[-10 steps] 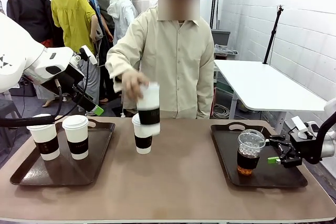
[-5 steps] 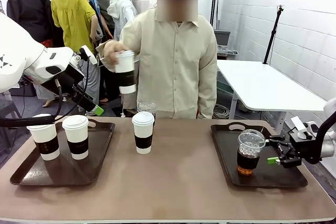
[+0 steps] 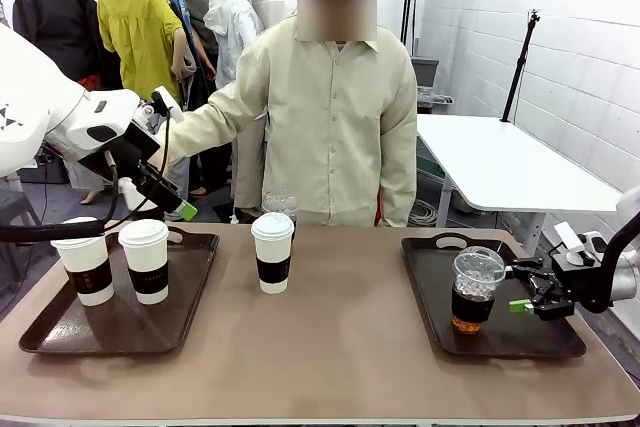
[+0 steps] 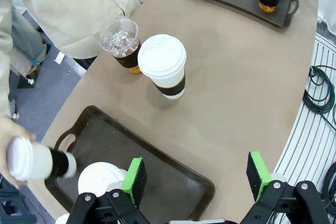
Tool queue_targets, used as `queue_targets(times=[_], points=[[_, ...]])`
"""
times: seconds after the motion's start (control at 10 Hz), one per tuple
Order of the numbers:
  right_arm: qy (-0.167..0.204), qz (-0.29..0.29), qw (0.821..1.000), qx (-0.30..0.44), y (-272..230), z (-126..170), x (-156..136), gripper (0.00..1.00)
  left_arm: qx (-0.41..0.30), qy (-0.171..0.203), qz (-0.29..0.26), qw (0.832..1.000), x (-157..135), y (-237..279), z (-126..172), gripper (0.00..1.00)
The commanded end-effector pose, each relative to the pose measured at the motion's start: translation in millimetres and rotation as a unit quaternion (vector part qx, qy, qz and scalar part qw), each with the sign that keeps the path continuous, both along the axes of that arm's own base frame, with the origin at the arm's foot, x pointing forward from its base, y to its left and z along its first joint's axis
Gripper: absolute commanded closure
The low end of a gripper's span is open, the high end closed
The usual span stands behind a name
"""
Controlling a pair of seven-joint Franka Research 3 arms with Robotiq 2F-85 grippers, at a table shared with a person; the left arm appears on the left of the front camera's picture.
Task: Distribute the coffee onto the tray.
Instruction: Pick up another iced Americano from the middle of the table and place it on the right Handle tray.
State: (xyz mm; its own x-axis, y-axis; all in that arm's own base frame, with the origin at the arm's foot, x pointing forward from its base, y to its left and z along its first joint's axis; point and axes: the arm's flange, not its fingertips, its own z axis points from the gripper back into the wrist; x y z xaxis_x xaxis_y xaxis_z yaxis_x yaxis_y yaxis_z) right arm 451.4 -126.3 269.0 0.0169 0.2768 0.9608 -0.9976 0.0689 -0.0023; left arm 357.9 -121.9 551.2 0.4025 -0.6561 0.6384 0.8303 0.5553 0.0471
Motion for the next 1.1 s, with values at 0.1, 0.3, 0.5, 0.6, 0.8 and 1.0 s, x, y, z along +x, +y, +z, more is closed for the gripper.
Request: queue_targets(times=[0.1,0.3,0.5,0.6,0.8,1.0], points=[[0.0,0.003,1.0,0.006,0,1,0,0.0,0.005,0.001,-0.003,1.0,2,2,1,0.0],[0.0,0.003,1.0,0.006,0,1,0,0.0,0.005,0.001,-0.003,1.0,2,2,1,0.0],[-0.005,-0.002,1.0,-0.001,-3,8,3,0.0,0.005,0.001,-0.003,1.0,2,2,1,0.0],[-0.005,0.001,1.0,-0.009,-4,16,9,0.0,0.005,0.001,-0.003,1.0,2,2,1,0.0],[0.001,-0.001,0.999,-0.036,-10,31,22,0.0,0.005,0.001,-0.003,1.0,2,2,1,0.0],[-0.004,-0.011,0.999,-0.051,-14,51,32,0.0,0.005,0.001,-0.003,1.0,2,2,1,0.0]])
